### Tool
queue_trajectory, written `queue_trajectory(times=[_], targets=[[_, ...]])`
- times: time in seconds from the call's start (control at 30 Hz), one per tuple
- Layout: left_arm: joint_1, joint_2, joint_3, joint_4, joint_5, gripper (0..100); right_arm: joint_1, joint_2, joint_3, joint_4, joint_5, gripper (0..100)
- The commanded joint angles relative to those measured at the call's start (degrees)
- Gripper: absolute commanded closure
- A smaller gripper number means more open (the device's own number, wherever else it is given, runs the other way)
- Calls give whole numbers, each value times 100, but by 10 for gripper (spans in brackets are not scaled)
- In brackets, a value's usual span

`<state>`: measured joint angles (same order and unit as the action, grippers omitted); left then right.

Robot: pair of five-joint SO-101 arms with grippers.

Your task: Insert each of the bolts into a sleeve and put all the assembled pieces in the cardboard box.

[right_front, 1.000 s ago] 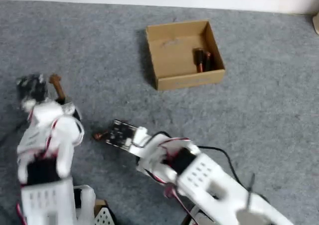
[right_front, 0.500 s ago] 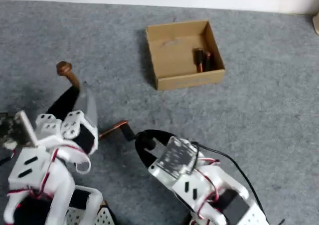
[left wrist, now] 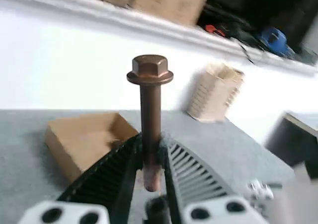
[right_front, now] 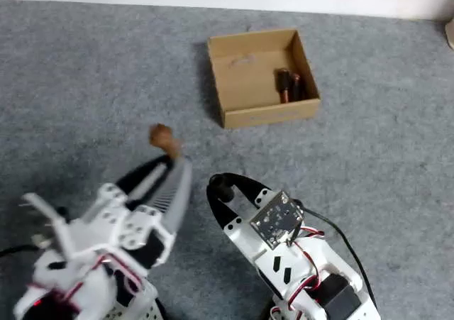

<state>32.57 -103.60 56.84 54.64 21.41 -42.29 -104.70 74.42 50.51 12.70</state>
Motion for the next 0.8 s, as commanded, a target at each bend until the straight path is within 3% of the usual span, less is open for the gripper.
queue_trajectory(times=[0.0,0.53,0.77], targets=[[558,-154,690,-607,-413,995,48,-66,-40,-13,-62,993],[778,-110,2185,-2321,-510,995,92,-66,-4,22,-62,993],[356,-119,2000,-2347,-510,995,101,-66,-13,4,-62,993]])
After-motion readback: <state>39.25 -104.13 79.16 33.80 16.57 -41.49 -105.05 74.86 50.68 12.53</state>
